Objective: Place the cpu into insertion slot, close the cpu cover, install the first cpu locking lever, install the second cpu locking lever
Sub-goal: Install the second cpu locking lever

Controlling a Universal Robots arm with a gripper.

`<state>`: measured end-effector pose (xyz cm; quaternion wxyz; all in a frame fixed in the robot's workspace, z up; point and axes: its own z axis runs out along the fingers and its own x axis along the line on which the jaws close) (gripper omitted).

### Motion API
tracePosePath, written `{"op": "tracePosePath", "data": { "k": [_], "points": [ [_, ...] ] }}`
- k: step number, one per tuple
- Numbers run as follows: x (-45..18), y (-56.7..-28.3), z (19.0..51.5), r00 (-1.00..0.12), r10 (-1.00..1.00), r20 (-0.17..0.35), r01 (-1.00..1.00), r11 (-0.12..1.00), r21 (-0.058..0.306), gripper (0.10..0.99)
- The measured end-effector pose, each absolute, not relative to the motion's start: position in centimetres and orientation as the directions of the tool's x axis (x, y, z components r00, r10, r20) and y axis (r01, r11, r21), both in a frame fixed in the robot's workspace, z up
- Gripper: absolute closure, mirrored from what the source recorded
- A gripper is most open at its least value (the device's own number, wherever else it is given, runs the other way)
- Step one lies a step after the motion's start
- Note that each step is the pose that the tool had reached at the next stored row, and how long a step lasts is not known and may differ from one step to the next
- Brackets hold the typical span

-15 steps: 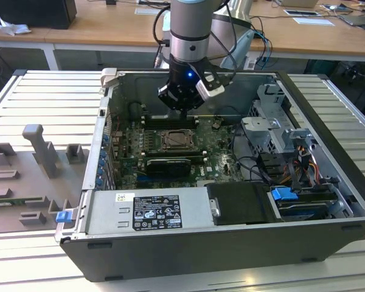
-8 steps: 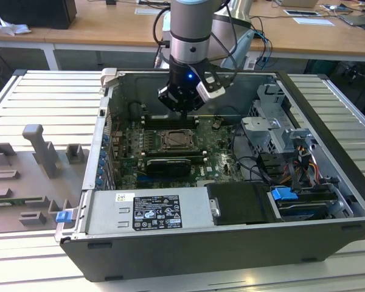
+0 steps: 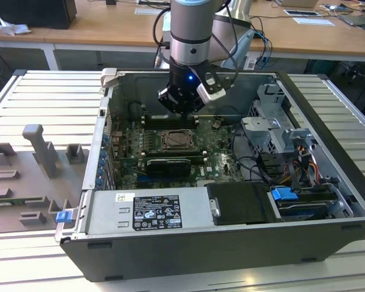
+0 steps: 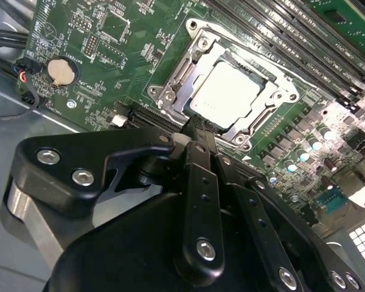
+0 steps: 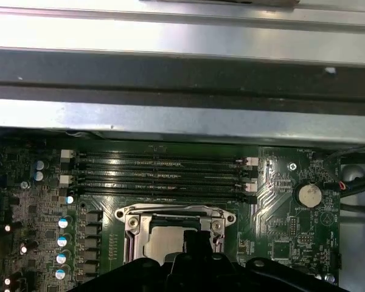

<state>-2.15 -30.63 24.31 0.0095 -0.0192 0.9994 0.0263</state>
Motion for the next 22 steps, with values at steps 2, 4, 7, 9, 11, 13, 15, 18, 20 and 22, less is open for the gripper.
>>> {"op": "tracePosePath", "data": {
  "k": [2,4,7,9,11,13,15,18,20,22],
  "points": [
    [-2.2,-30.7,24.3,-0.999,-0.038,-0.02,-0.039,0.998,0.052,0.98],
    [-2.2,-30.8,24.3,-0.999,-0.038,-0.02,-0.039,0.998,0.052,0.98],
    [-2.2,-31.0,24.3,-0.999,-0.038,-0.02,-0.039,0.998,0.053,0.98],
    [-2.2,-31.2,24.3,-0.999,-0.038,-0.019,-0.039,0.998,0.055,0.98],
    [-2.2,-31.6,24.3,-0.999,-0.037,-0.017,-0.039,0.997,0.073,0.98],
    [-2.1,-32.1,24.3,-0.999,-0.037,-0.016,-0.039,0.996,0.084,0.98],
    [-2.2,-32.6,24.3,-0.999,-0.037,-0.016,-0.038,0.996,0.084,0.98],
    [-2.2,-33.5,24.3,-0.999,-0.037,-0.016,-0.038,0.996,0.084,0.98],
    [-2.2,-33.8,24.3,-0.999,-0.037,-0.016,-0.039,0.996,0.084,0.98],
    [-2.2,-33.9,24.3,-0.999,-0.037,-0.016,-0.038,0.996,0.084,0.98]
  ]
}}
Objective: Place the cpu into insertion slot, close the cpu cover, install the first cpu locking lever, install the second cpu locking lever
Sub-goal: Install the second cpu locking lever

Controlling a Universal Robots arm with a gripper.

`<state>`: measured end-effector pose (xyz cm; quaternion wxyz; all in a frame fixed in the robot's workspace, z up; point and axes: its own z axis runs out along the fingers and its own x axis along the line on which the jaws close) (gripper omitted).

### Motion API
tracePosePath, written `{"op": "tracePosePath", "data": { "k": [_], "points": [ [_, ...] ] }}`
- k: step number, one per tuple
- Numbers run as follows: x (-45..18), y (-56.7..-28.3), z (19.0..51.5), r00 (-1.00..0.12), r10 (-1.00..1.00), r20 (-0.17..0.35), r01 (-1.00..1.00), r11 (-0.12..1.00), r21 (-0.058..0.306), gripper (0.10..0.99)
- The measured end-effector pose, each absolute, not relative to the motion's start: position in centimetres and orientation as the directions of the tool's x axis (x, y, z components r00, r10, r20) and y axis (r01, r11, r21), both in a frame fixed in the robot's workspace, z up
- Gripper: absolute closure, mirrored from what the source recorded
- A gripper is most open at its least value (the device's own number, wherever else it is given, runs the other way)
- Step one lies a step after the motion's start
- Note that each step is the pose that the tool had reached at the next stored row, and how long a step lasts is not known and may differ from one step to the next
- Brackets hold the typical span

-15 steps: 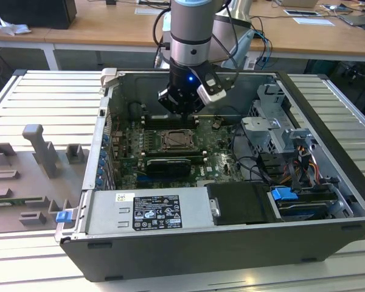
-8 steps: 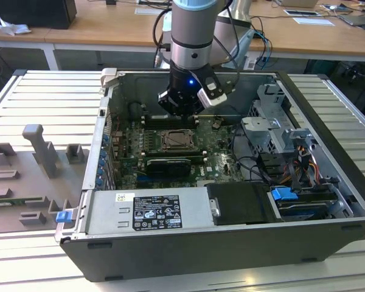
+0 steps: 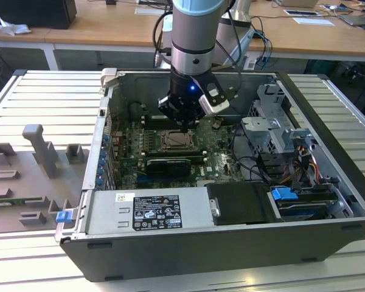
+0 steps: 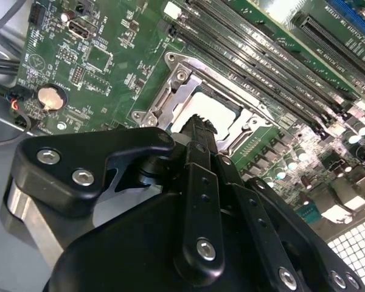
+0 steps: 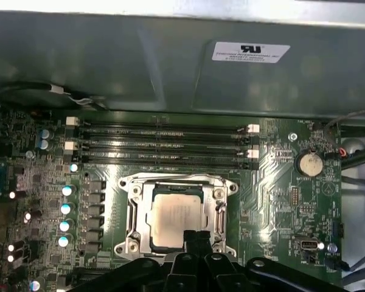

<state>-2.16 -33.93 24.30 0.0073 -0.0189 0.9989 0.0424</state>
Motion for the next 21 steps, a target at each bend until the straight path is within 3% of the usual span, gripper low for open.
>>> {"op": "tracePosePath", "data": {
  "k": [21],
  "points": [
    [-2.2,-35.8,24.7,-0.999,-0.037,-0.016,-0.039,0.996,0.086,0.98]
  ]
}}
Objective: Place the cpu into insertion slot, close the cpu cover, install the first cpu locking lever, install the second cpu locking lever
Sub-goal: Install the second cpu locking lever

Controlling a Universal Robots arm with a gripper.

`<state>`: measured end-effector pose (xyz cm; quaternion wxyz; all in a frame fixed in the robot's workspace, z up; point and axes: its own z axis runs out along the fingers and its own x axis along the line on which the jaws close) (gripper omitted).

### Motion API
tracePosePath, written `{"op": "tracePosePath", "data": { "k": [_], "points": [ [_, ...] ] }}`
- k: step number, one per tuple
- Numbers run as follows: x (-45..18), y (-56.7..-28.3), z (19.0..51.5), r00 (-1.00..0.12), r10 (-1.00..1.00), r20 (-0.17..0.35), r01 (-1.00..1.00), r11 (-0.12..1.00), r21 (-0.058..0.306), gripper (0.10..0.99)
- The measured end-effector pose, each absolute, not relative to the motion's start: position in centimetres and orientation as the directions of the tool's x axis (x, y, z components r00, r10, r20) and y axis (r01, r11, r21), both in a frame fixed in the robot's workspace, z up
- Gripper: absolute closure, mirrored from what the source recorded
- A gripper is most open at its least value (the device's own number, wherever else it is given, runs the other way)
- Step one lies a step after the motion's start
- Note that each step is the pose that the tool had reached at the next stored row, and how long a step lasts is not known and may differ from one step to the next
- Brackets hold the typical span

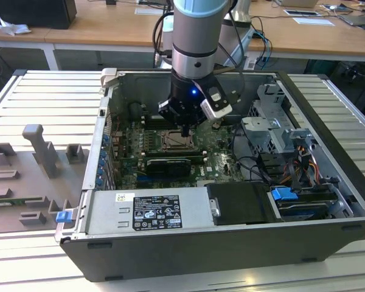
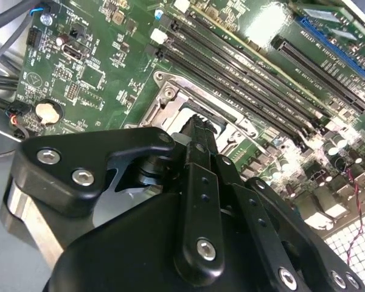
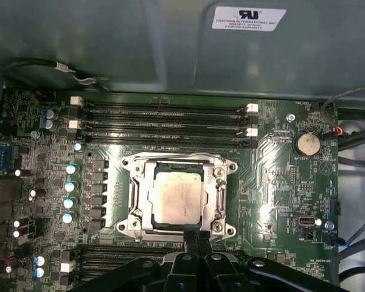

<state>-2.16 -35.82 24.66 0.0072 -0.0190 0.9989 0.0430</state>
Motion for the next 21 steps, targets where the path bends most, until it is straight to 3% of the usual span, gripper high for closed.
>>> {"op": "tracePosePath", "data": {
  "k": [21],
  "points": [
    [-3.2,-37.1,23.9,-0.999,-0.037,-0.013,-0.038,0.995,0.09,0.98]
  ]
}}
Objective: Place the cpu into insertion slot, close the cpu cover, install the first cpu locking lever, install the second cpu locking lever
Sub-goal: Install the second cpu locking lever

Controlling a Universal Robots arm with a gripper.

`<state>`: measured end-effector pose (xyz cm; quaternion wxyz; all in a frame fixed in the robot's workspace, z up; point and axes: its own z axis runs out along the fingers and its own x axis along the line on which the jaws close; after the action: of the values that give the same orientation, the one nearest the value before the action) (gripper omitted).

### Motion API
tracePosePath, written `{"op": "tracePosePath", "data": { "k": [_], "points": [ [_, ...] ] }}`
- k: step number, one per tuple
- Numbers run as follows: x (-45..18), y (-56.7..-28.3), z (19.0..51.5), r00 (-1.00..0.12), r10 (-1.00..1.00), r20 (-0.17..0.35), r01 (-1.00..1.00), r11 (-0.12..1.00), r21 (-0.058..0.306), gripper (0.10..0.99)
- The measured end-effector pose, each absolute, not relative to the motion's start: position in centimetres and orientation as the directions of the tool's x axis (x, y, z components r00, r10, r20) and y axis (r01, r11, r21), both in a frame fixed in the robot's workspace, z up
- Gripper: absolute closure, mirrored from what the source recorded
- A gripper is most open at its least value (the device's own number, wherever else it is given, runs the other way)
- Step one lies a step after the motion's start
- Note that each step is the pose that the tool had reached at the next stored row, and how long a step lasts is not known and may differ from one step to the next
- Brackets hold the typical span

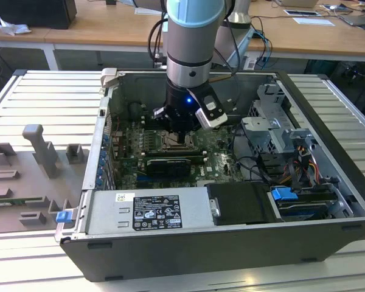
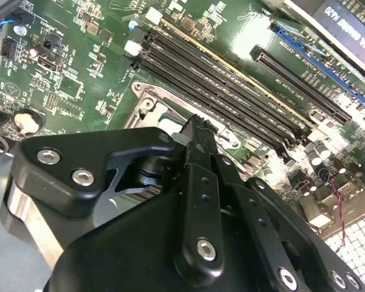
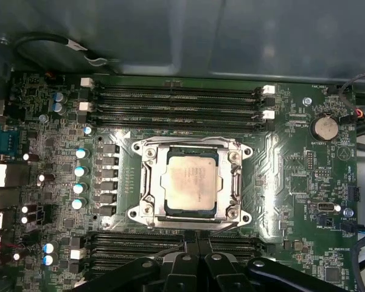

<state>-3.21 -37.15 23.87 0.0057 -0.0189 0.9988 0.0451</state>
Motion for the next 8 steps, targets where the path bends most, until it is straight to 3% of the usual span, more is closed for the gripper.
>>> {"op": "tracePosePath", "data": {
  "k": [8],
  "points": [
    [-4.02,-37.32,23.86,-0.999,-0.037,-0.014,-0.038,0.994,0.102,0.98]
  ]
}}
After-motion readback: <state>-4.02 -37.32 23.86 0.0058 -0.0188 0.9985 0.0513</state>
